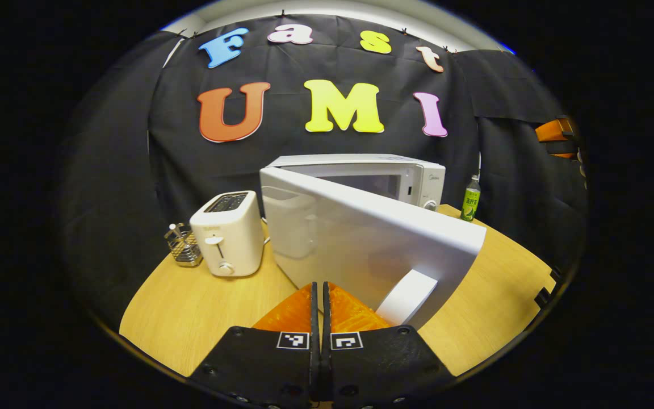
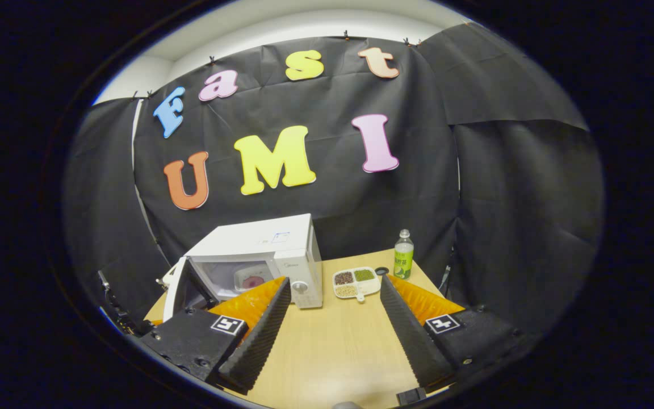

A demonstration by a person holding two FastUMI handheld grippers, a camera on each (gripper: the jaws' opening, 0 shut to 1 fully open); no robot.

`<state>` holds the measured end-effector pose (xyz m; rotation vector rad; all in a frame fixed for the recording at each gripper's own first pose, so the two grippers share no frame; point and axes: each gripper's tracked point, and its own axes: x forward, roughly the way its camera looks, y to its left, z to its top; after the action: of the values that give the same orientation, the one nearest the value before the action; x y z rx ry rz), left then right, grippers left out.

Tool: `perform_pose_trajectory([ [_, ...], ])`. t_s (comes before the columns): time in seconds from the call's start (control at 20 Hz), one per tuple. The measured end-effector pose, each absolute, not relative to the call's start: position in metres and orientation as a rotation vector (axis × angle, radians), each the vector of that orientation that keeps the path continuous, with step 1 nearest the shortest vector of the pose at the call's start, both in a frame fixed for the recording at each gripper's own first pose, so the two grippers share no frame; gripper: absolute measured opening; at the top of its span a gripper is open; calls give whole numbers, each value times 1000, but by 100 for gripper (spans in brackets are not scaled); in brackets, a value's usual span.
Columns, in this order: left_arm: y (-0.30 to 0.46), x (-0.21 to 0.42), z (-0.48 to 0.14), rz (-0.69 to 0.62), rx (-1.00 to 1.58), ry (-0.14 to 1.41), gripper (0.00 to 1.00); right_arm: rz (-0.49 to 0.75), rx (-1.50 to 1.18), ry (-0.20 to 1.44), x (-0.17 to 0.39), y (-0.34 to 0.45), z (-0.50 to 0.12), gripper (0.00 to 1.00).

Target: Open the microwave oven with the left hand, put the food in, and close the microwave oven.

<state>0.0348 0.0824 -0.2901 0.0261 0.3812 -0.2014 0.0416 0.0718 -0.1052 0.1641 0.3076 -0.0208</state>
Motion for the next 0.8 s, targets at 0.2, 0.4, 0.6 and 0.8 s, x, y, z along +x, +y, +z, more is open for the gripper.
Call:
perform_pose_trajectory([
  [0.2,35,51,-288,-265,35,382,0,-9,177,329,51,60,-109,92],
  [0.4,-6,71,-294,-328,54,392,0,-2,195,321,66,43,-103,92],
  [0.6,-30,103,-299,-344,58,400,0,-2,175,311,77,30,-98,100],
  [0.8,-51,132,-304,-362,39,412,0,-3,138,313,86,19,-99,100],
])
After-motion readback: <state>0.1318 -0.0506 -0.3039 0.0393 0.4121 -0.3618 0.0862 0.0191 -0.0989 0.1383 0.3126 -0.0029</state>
